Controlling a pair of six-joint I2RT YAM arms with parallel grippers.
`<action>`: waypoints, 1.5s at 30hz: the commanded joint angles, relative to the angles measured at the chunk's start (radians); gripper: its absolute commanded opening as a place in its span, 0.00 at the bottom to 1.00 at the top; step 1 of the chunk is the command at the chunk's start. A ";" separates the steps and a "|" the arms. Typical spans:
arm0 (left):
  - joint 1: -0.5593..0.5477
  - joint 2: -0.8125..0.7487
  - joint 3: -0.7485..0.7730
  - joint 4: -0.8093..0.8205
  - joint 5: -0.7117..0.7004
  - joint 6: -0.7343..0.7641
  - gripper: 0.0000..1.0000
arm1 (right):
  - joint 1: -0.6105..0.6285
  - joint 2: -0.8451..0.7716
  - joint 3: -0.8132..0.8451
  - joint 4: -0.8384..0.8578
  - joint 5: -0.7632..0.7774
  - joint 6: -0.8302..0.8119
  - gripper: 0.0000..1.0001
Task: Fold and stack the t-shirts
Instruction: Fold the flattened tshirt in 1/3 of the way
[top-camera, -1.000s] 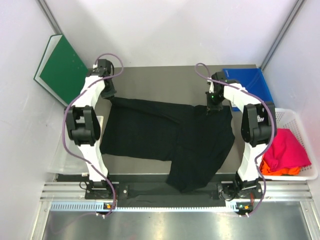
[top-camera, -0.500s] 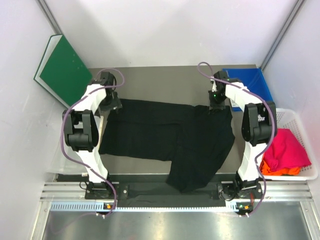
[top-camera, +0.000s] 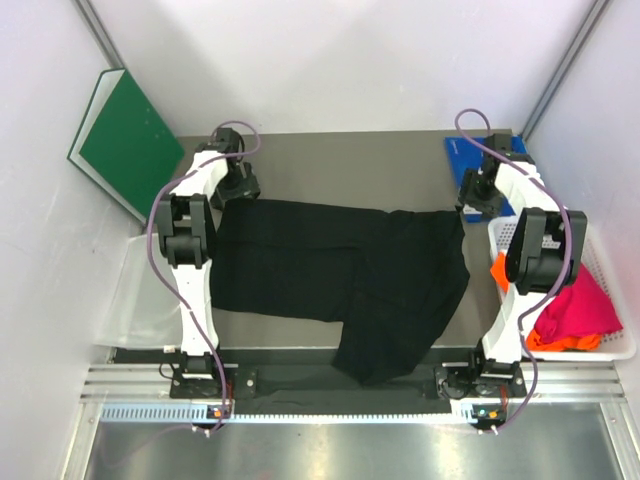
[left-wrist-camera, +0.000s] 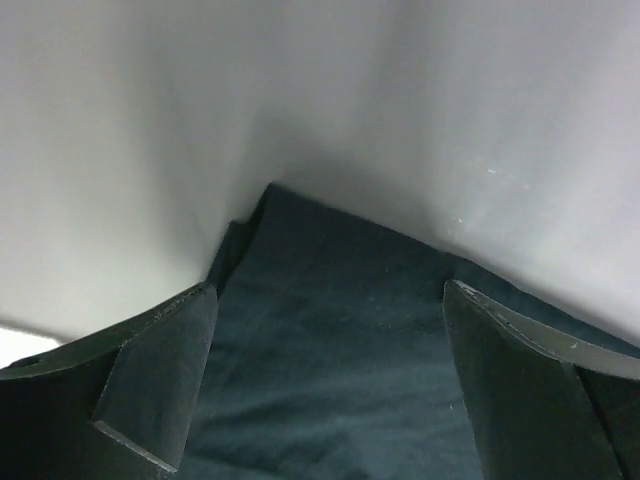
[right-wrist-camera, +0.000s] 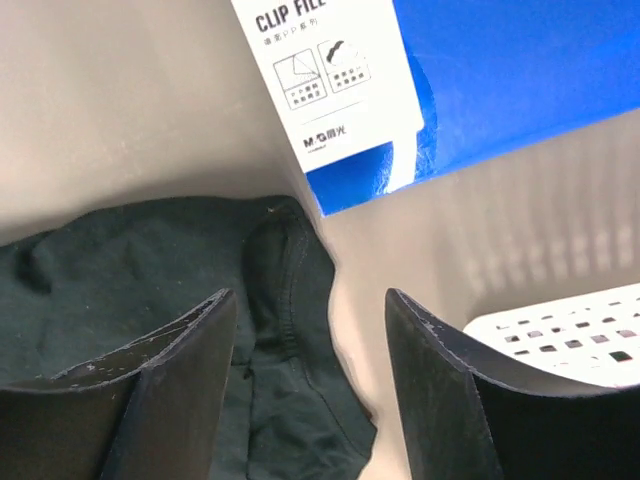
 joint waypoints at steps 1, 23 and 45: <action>0.000 0.009 0.062 -0.013 0.049 -0.005 0.99 | 0.000 -0.025 0.015 0.025 -0.036 0.002 0.61; 0.001 0.076 0.102 0.024 0.074 -0.034 0.00 | 0.030 0.147 0.018 0.139 -0.255 0.046 0.00; 0.052 0.156 0.318 0.120 0.042 -0.117 0.00 | 0.061 0.536 0.690 0.191 -0.222 0.075 0.01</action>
